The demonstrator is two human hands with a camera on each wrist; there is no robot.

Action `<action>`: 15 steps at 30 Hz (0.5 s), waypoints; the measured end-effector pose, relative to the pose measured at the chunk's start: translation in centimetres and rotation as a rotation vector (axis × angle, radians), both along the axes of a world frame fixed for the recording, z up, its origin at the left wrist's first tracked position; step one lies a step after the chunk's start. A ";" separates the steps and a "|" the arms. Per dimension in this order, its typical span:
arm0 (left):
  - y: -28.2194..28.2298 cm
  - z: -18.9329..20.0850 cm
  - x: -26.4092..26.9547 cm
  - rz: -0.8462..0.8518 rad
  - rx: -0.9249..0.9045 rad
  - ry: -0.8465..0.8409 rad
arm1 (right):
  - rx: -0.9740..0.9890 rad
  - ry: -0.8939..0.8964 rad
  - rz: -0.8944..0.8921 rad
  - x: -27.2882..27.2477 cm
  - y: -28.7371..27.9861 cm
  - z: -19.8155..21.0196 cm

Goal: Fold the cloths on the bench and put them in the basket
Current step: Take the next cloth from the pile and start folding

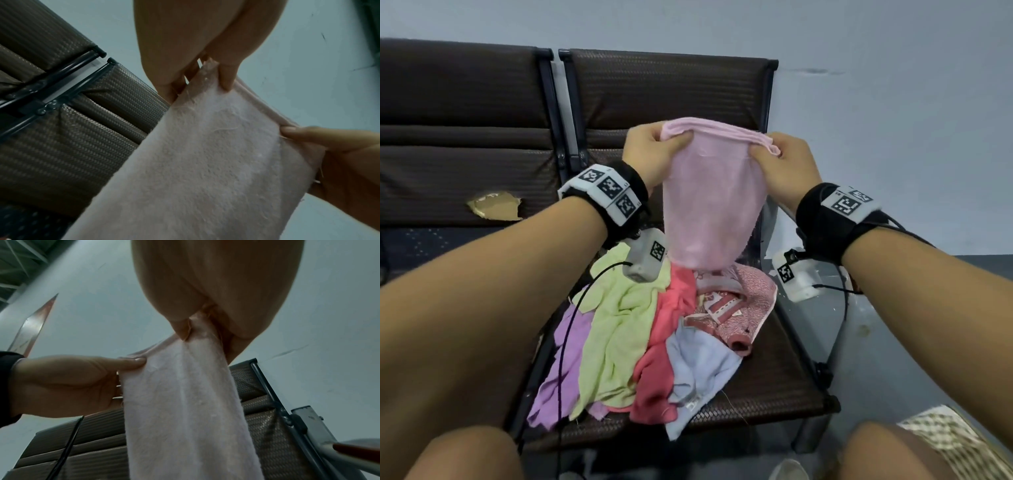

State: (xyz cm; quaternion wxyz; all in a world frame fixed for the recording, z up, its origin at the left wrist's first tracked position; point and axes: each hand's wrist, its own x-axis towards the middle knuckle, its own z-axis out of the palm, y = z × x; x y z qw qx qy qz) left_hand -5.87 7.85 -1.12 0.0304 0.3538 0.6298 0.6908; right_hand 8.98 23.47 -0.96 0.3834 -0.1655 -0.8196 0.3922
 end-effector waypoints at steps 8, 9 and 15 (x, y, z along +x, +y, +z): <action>-5.1 -10.0 1.6 -0.157 -0.411 -0.144 | -0.053 -0.449 0.158 2.3 -0.3 -8.8; -5.8 -11.9 1.9 -0.188 -0.492 -0.165 | -0.061 -0.568 0.197 2.8 -0.5 -10.6; -8.7 -18.4 3.5 -0.571 -0.988 -0.400 | -0.406 -1.033 0.426 5.5 -2.1 -18.8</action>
